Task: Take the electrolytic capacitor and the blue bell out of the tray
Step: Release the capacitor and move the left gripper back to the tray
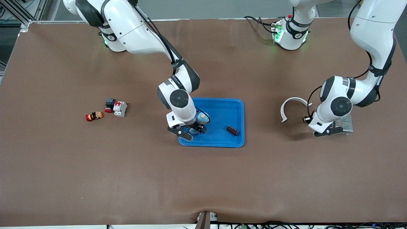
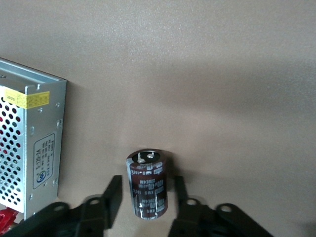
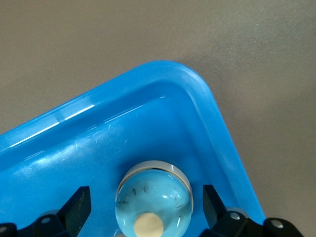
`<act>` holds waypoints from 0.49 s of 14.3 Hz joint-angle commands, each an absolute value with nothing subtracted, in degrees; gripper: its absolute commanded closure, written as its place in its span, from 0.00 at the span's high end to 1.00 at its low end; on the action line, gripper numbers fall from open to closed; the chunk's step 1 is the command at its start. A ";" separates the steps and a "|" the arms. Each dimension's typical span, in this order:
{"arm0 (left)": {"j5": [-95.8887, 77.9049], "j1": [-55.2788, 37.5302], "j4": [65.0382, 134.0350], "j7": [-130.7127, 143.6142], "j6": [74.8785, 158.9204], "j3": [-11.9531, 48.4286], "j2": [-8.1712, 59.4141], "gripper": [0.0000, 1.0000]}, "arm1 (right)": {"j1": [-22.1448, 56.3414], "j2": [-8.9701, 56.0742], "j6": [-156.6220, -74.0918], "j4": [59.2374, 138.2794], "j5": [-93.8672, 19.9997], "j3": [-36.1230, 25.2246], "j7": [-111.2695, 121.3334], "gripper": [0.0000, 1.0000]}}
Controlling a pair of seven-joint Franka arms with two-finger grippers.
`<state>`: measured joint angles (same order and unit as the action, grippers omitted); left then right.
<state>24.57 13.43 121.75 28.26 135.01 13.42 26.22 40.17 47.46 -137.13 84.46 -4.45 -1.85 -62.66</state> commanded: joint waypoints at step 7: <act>24.87 13.80 106.38 28.30 117.01 22.31 24.52 1.00 | 40.34 49.30 -137.02 82.35 -3.69 -1.85 -63.28 1.00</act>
<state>24.61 13.44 111.37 28.26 123.43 19.18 24.91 40.17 47.79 -137.13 84.21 -4.45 -1.85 -62.65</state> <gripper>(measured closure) 0.000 0.000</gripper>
